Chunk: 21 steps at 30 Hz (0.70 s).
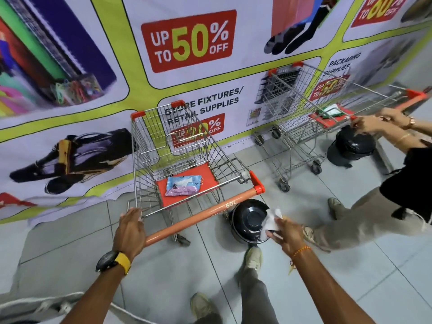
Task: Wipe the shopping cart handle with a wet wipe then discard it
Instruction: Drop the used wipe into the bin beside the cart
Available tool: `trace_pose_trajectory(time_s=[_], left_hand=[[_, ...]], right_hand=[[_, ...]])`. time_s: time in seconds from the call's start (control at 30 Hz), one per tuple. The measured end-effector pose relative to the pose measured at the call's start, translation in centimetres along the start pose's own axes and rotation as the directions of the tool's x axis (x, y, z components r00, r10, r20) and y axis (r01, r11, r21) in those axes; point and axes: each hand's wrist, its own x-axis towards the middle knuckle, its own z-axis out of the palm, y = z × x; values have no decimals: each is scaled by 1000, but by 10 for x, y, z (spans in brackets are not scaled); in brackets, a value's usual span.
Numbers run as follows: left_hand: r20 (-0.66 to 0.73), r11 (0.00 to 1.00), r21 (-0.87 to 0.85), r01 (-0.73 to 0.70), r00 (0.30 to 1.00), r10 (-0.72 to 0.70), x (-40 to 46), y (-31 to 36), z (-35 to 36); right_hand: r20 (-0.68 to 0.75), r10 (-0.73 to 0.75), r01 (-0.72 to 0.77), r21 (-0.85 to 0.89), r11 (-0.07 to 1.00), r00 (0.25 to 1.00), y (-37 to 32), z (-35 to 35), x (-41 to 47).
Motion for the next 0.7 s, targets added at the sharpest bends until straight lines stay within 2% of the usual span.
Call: trace_pose_trajectory(time_s=[0.17,0.3,0.43,0.6,0.7], left_hand=[[-33,997,-24,79,996,-79,-6,14,-5],[-50,994,-15,104,993,-105,-6,18,-7],[-48,993,2,116,992,-116,-6,22,-6],[-26,990,37,139,990,-138,-2,20,-2],[-3,986,70,149,989,-149,-4,23,-4]], right_hand=[[-40,-89,92,55,994,995,9,-27,7],[-28,-21,22,52,998,999,1,-39,20],[20,-68,68,7,998,997,-12,-37,22],[-41,-104,101,-59,993,994,-22,-38,41],[-96,-164,162,-31,986,982,-21,-35,53]])
